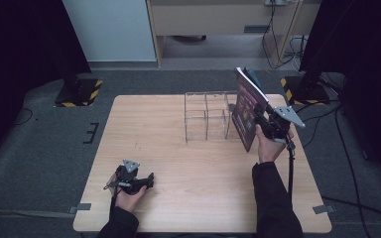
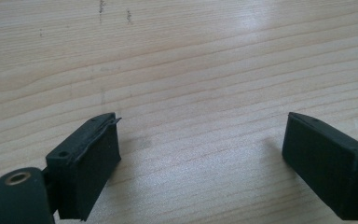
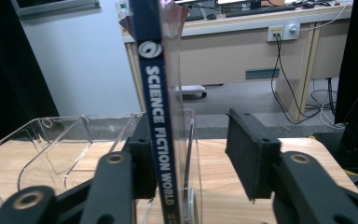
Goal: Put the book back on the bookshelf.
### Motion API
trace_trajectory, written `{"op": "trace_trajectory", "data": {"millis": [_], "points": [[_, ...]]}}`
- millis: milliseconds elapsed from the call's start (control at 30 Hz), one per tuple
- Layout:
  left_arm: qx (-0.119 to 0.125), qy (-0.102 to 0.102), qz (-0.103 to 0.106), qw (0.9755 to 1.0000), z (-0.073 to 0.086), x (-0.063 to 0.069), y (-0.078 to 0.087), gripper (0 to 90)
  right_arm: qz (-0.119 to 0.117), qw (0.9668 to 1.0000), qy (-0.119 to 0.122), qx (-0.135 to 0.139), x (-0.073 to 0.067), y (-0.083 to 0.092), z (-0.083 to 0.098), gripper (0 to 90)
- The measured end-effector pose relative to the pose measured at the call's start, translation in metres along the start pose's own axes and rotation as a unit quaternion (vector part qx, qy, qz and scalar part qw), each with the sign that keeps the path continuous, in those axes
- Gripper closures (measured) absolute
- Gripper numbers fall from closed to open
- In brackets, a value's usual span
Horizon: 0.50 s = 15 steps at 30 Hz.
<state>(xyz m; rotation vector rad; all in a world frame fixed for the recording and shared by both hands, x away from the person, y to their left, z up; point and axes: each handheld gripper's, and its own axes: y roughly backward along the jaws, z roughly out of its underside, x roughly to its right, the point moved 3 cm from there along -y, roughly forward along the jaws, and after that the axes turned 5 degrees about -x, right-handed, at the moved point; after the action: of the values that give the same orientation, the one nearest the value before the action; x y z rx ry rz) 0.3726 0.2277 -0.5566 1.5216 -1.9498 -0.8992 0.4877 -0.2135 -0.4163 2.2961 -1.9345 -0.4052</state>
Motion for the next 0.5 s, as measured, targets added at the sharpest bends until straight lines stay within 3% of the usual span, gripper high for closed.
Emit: {"op": "trace_trajectory", "data": {"millis": [300, 433, 500], "points": [[0.001, 0.001, 0.0, 1.0, 0.0, 0.0, 0.0, 10.1, 0.0, 0.9999, 0.014, -0.008, 0.003, 0.005, -0.006, 44.2], [0.001, 0.001, 0.0, 1.0, 0.0, 0.0, 0.0, 10.1, -0.028, 0.9992, 0.012, -0.027, 0.002, 0.011, -0.009, 69.0], [0.001, 0.001, 0.0, 1.0, 0.0, 0.0, 0.0, 10.1, -0.035, 0.999, 0.007, -0.027, 0.001, 0.012, -0.009, 76.3]]}}
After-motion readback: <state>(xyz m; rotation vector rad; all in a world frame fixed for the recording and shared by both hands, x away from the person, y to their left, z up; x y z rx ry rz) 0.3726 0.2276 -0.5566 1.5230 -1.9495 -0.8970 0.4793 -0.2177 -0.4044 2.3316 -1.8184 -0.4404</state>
